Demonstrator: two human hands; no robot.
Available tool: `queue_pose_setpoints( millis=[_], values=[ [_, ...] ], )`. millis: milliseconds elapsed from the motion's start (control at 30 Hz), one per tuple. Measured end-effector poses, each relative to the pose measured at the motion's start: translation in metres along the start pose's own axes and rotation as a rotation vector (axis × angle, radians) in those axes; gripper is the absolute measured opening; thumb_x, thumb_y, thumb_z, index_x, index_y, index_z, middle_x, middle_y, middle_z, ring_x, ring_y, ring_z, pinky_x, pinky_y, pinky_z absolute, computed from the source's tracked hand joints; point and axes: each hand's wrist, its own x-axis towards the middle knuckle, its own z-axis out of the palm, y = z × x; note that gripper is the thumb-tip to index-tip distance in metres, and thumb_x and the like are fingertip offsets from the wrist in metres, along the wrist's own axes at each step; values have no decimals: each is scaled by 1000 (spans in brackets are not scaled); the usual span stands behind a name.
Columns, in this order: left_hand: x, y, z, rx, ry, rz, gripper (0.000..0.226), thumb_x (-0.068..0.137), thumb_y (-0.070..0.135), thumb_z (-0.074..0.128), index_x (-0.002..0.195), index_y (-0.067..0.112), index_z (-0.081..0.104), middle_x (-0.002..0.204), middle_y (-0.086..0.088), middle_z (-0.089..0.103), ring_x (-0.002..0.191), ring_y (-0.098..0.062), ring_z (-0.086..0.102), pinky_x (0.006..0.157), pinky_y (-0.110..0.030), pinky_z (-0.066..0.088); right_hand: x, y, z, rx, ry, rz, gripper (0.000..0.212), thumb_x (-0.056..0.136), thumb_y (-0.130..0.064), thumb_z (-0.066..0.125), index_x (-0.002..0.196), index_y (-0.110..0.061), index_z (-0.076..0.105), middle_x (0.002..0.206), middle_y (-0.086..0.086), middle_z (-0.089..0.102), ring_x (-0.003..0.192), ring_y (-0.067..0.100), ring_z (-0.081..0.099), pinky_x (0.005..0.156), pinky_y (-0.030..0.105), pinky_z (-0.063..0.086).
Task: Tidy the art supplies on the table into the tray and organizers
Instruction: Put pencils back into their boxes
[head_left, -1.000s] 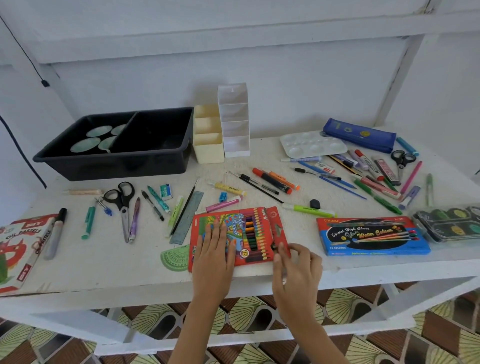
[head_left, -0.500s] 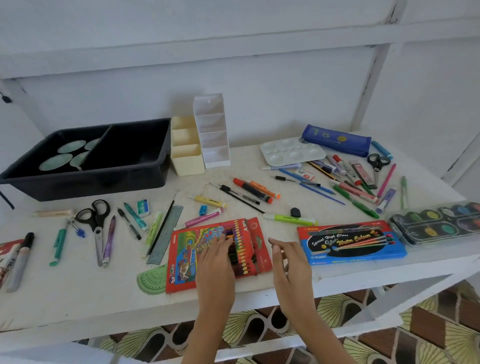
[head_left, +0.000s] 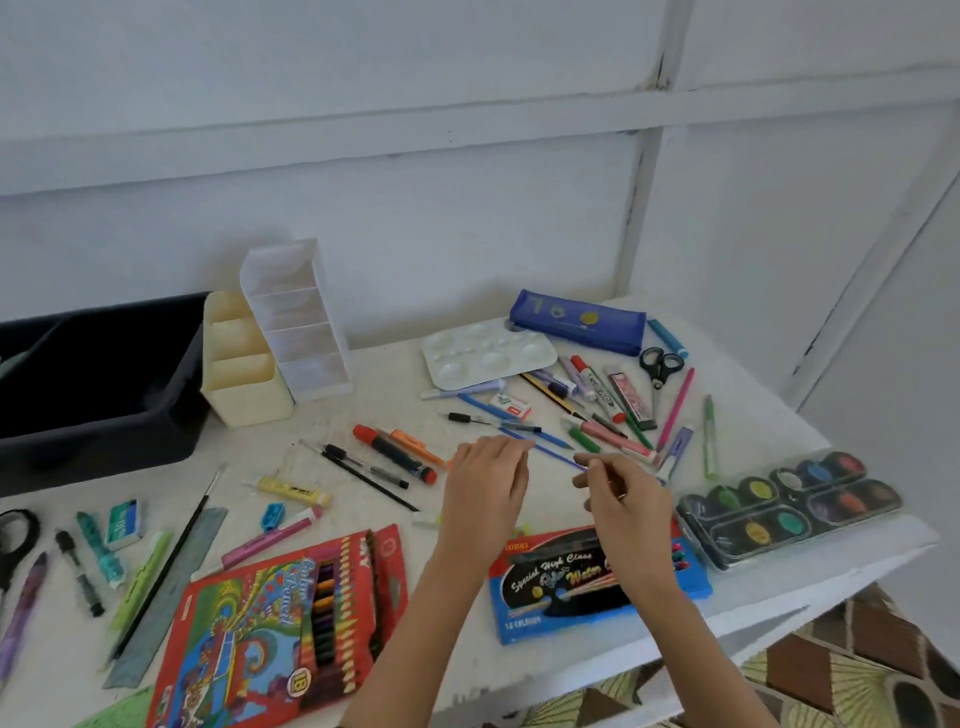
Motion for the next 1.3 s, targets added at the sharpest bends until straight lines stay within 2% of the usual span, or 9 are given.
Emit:
queue_pose_setpoints(
  millis=[100,200,333,433,533,700,1033,1167,1300],
  values=[
    [24,2,29,92,-115,74,9,78,16,69,86,19,71,84,5,68,79,-14,64,69,-26,45,31,4,-14,7,3,31,20,94,-12,50,92,-17,69,78,-1,70,60,8,61,61,23,51],
    [39,1,49,230,-303,92,28,59,14,87,82,22,71,79,6,66,76,-15,63,66,-27,49,53,10,-26,7,-15,104,21,94,-12,49,87,-18,68,77,-4,69,59,14,59,54,20,46],
    [47,-3,64,282,-401,72,35,58,13,87,88,21,71,86,5,67,85,-17,63,73,-30,50,74,15,-38,-8,-71,155,22,94,-10,49,89,-17,69,74,1,68,60,18,56,57,25,45],
    [48,-2,71,273,-448,83,24,84,11,66,107,17,65,106,1,61,106,-20,54,92,-33,41,89,17,-42,-28,-82,191,20,93,-10,50,90,-16,69,73,3,68,59,18,54,55,28,46],
    [51,1,71,264,-411,97,18,89,10,59,106,14,63,106,-2,60,105,-22,54,98,-34,38,102,20,-48,-49,-109,221,17,94,-11,50,92,-14,67,76,4,67,60,17,54,50,27,48],
    [51,8,72,138,-231,114,45,52,5,89,86,19,64,81,6,66,76,-14,64,72,-30,51,120,31,-61,-238,-116,164,15,92,-13,54,94,-13,69,82,3,68,58,15,59,56,26,51],
    [81,41,61,-17,29,106,30,90,22,42,102,10,67,93,-2,68,83,-17,65,73,-26,47,143,30,-50,-882,-327,217,27,78,-38,73,93,-17,63,91,-2,66,81,16,63,62,27,46],
    [81,42,57,36,141,134,32,70,-1,76,99,8,70,88,-5,67,80,-18,60,76,-24,37,138,27,-47,-861,-240,142,14,85,-28,63,82,-15,59,79,-1,63,71,13,61,56,24,45],
    [72,36,47,24,144,105,40,65,-4,80,102,9,70,93,-6,67,88,-17,58,77,-26,43,133,21,-49,-549,-54,34,15,88,-27,61,87,-13,66,81,-3,66,66,9,59,56,18,42]
  ],
)
